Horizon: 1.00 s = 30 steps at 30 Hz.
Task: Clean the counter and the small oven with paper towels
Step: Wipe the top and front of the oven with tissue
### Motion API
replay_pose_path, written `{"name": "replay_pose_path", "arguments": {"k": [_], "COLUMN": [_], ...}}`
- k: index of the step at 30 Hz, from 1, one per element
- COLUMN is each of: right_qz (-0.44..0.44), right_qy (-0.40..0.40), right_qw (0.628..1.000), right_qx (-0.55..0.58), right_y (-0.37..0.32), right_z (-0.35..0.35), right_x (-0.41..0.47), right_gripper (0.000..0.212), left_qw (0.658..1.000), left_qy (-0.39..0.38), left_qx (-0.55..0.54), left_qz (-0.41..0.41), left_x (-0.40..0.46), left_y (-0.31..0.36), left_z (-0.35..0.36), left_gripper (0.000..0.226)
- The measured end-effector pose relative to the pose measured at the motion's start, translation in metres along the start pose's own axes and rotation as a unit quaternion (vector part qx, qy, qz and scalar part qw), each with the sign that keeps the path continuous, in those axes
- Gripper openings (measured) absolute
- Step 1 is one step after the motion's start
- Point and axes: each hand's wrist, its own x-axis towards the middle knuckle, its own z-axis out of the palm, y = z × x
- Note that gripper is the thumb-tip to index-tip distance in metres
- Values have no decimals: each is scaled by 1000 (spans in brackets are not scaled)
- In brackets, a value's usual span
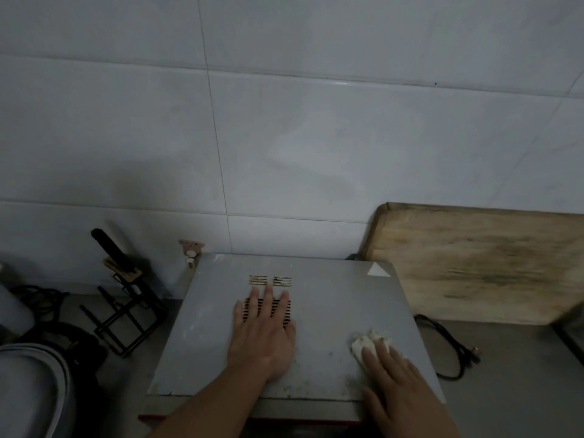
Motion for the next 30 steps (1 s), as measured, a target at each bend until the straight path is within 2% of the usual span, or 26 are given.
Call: {"name": "replay_pose_path", "arguments": {"k": [5,7,13,15,17,21,26,30], "right_qz": [-20,-28,14,35,46,35,-39,-73], "right_qy": [-17,-45,-65,-85,-81,-40,-9,-15], "right_qw": [999,998,997,995,994,998,999,997], "right_qx": [20,32,31,41,48,39,33,7], "right_y": [4,11,29,28,27,17,-18,-19], "right_z": [-18,-23,-29,-34,-28,-18,-11,11], "right_x": [34,63,182,203,209,175,66,7], "right_gripper": [55,62,67,57,56,63,64,65], "left_qw": [1000,1000,1000,1000,1000,1000,1000,1000], "left_qy": [-6,-7,-8,-9,-8,-9,-4,-8], "left_qx": [0,0,-3,-6,-6,-8,-9,-3], "left_qz": [-2,0,0,0,2,4,5,5], "left_x": [-1,-1,-1,-1,-1,-1,0,0], "left_y": [0,1,0,0,-1,-1,-1,-1], "left_z": [-1,-1,-2,-1,0,1,0,1], "left_gripper": [63,63,63,63,63,63,63,63]}}
